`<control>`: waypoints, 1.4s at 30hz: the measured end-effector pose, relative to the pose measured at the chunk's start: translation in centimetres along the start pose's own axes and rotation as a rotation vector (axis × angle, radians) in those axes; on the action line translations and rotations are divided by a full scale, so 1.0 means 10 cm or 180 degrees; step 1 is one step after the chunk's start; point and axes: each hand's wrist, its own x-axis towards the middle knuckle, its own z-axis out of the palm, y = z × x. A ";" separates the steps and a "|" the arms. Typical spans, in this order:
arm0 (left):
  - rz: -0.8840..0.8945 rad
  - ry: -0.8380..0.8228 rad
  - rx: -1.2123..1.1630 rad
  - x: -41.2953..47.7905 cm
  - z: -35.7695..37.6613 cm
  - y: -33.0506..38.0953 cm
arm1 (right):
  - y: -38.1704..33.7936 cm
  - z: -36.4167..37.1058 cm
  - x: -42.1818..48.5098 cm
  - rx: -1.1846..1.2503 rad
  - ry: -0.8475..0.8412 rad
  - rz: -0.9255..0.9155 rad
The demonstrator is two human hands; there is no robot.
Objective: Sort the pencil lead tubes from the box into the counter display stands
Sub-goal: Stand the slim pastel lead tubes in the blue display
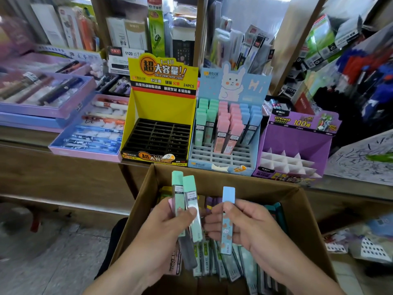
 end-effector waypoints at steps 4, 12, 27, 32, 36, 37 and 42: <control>0.0151 -0.0263 0.0032 0.05 -0.11 0.13 | -0.16 -0.10 0.02 -0.0746 0.0187 -0.0333; 0.0397 -0.0672 0.0416 0.21 -0.17 0.36 | -0.61 -0.34 0.11 -0.1355 0.0734 -0.1329; 0.0339 -0.0712 0.0412 0.49 -0.31 0.27 | -1.33 -0.61 0.40 -0.2087 0.1506 -0.2456; 0.0359 -0.0699 0.0327 0.51 -0.32 0.27 | -1.41 -0.63 0.57 -0.2416 0.1612 -0.2497; 0.0321 -0.0687 0.0189 0.52 -0.34 0.26 | -1.42 -0.64 0.68 -0.2741 0.1666 -0.2469; 0.0320 -0.0688 0.0182 0.52 -0.34 0.25 | -1.42 -0.64 0.69 -0.2764 0.1652 -0.2469; 0.0331 -0.0704 0.0151 0.54 -0.36 0.24 | -1.41 -0.69 0.74 -0.2888 0.1550 -0.2437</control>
